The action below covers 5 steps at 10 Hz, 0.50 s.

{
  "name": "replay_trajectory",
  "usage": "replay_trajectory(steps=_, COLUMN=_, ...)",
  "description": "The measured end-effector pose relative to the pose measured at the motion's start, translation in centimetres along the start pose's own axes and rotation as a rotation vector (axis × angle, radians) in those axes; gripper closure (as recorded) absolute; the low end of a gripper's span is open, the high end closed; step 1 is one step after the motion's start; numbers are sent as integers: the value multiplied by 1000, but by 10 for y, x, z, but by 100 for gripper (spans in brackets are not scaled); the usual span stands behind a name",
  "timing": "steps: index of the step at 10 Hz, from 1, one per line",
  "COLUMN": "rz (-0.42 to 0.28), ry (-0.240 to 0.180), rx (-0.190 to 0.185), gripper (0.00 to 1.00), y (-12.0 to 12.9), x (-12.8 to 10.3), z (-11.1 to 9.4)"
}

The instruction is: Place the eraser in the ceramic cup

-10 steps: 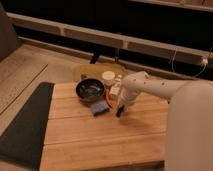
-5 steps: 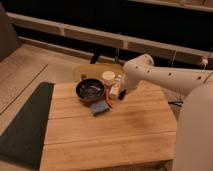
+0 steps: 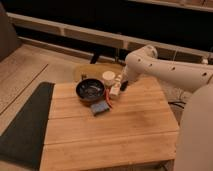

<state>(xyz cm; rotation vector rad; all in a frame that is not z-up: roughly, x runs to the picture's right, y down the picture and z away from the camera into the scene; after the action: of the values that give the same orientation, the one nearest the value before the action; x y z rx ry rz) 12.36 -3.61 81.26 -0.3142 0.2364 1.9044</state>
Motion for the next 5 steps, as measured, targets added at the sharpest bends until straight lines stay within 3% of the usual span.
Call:
replay_trajectory(steps=2, rz=-9, ry=-29, rx=27, gripper=100, y=-5, x=-21, z=3)
replay_trajectory(steps=5, rz=-187, ry=-99, rx=36, gripper=100, y=38, x=-62, z=20)
